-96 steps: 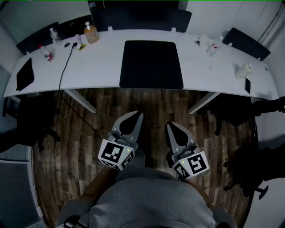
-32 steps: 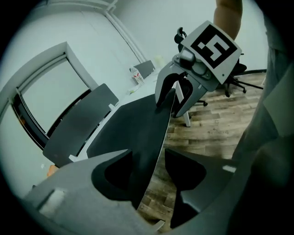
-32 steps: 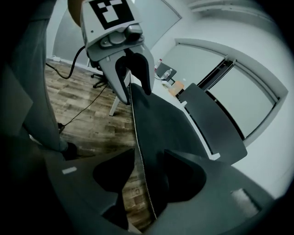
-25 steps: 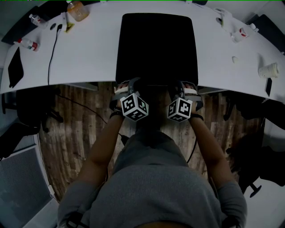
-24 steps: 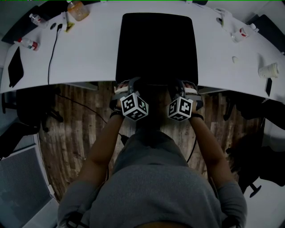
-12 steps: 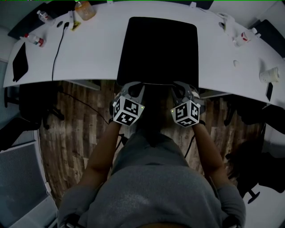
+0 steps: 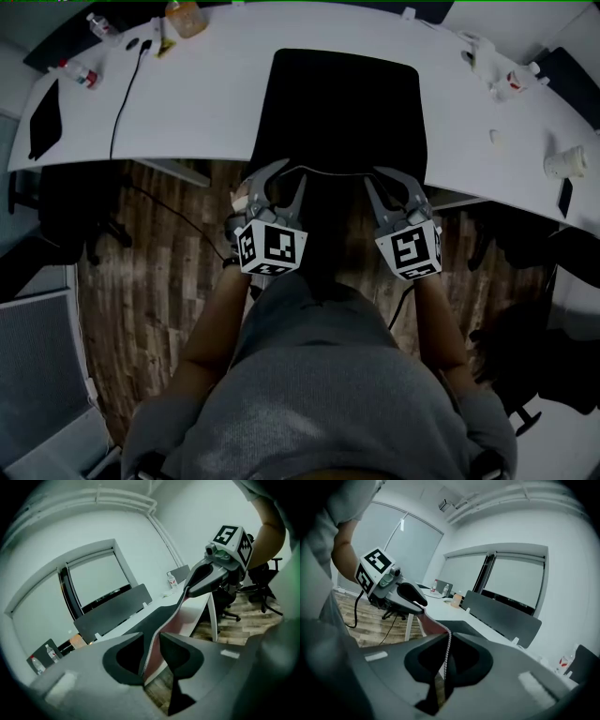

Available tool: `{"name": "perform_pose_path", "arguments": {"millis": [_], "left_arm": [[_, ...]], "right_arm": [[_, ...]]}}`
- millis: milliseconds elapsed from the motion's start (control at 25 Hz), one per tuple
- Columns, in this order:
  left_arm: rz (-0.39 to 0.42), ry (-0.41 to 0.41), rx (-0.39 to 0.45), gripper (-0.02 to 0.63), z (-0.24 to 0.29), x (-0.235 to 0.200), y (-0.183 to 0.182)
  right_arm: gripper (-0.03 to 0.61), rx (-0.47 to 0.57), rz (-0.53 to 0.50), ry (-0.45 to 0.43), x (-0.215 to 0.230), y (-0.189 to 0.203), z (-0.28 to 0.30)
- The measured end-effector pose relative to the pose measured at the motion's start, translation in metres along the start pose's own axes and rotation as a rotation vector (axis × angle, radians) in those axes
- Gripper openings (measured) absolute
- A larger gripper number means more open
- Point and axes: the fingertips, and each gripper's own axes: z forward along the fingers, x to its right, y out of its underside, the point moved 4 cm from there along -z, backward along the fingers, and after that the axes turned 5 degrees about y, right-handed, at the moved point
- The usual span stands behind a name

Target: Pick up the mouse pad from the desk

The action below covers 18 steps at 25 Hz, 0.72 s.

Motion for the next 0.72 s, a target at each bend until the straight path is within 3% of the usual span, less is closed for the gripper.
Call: {"name": "perform_pose_path", "arguments": {"millis": [120, 280, 360, 480, 560, 720], "left_arm": [[0.057, 0.056, -0.039, 0.101, 0.004, 0.006, -0.002], [0.025, 0.233, -0.077, 0.101, -0.004, 0.018, 0.001], [0.048, 0.304, -0.128, 0.192, -0.006, 0.028, 0.010], [0.072, 0.234, -0.137, 0.171, -0.013, 0.027, 0.019], [0.023, 0.164, -0.101, 0.048, -0.023, 0.019, 0.019], [-0.039, 0.154, -0.049, 0.035, -0.050, 0.018, 0.018]], "right_arm": [[0.018, 0.006, 0.011, 0.007, -0.001, -0.003, -0.003], [0.018, 0.021, 0.054, 0.043, 0.003, -0.012, -0.006], [0.018, 0.027, 0.083, 0.057, 0.001, -0.016, -0.010], [0.018, 0.024, 0.079, 0.063, -0.013, -0.023, -0.018], [0.018, 0.018, 0.092, 0.076, -0.024, -0.025, -0.026], [0.018, 0.014, 0.152, 0.127, -0.043, -0.032, -0.047]]}}
